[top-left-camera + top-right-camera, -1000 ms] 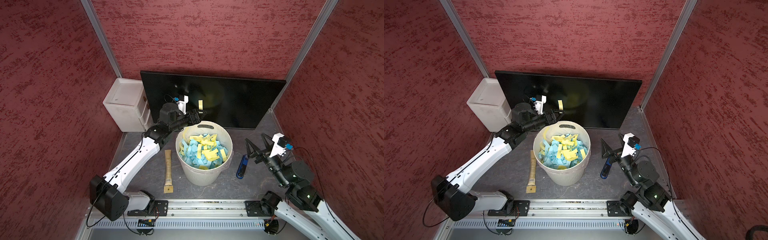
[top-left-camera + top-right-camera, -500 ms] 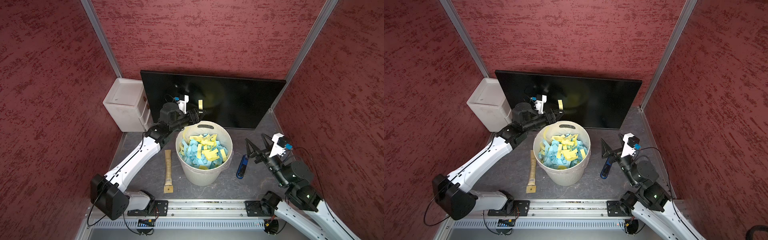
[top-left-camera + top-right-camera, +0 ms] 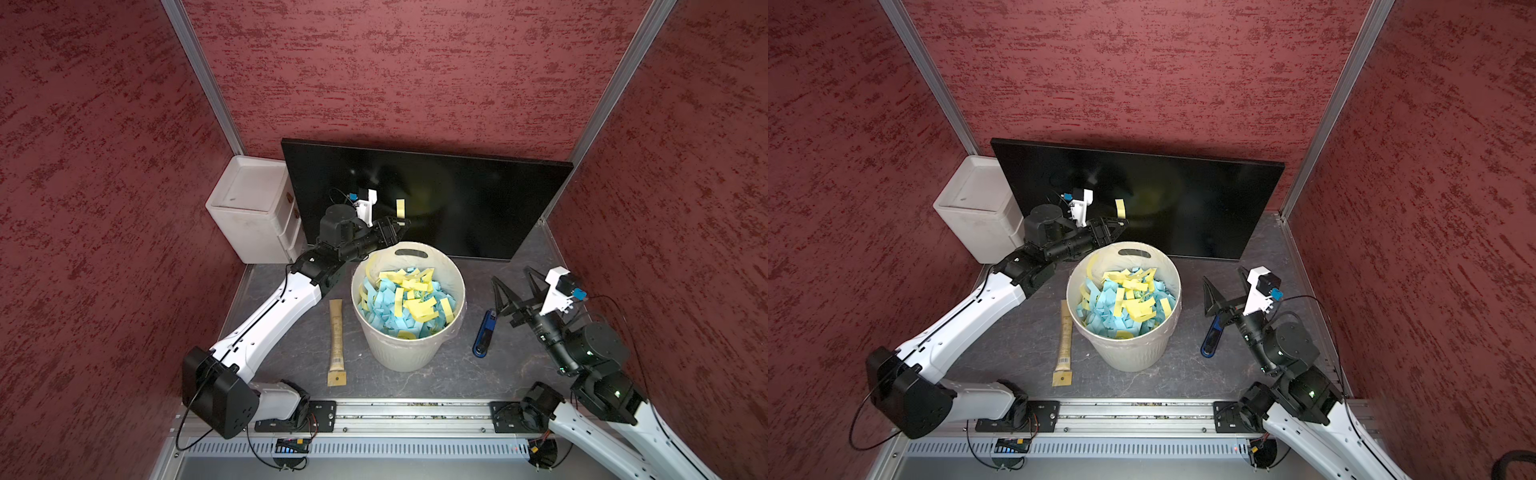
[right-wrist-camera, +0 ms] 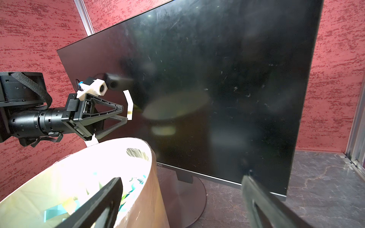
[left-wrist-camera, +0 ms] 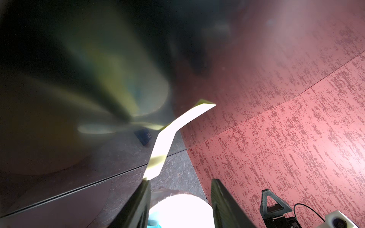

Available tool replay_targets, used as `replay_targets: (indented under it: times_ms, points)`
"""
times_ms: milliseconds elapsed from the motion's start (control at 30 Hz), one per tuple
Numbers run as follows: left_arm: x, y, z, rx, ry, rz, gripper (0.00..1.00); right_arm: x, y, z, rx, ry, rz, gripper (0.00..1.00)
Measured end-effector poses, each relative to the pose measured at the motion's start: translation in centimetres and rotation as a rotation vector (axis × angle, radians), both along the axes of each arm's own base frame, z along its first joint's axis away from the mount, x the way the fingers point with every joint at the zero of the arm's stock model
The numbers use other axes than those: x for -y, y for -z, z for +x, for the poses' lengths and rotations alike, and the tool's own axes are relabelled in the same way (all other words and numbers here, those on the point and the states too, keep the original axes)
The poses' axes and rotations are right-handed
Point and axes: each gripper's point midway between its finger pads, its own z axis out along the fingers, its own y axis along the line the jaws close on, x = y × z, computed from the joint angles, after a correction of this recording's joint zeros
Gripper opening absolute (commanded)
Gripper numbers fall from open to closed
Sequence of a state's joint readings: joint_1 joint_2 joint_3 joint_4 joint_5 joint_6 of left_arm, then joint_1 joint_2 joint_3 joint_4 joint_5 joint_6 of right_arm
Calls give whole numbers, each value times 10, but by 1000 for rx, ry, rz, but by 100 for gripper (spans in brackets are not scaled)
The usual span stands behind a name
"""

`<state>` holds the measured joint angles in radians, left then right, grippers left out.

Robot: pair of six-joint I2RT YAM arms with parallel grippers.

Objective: Remove the sticky note from the monitor
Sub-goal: Tear off the sticky note from the monitor.

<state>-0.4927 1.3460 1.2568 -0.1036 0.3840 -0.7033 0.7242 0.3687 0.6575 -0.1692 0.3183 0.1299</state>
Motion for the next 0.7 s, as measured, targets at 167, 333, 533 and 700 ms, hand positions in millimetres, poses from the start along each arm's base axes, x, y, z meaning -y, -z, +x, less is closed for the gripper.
replay_targets:
  times_ms: [167,333,533,700]
  points:
    - [-1,1,1,-4,-6,0,60,0,0,0,0,1,-1,98]
    - [-3,1,4,-5,-29,2,63,0,0,0,2,1,-6,98]
    - [-4,5,7,-4,-69,25,63,0,0,0,3,1,-7,98]
    - [0,6,10,-2,-101,63,62,0,0,0,3,1,-8,98]
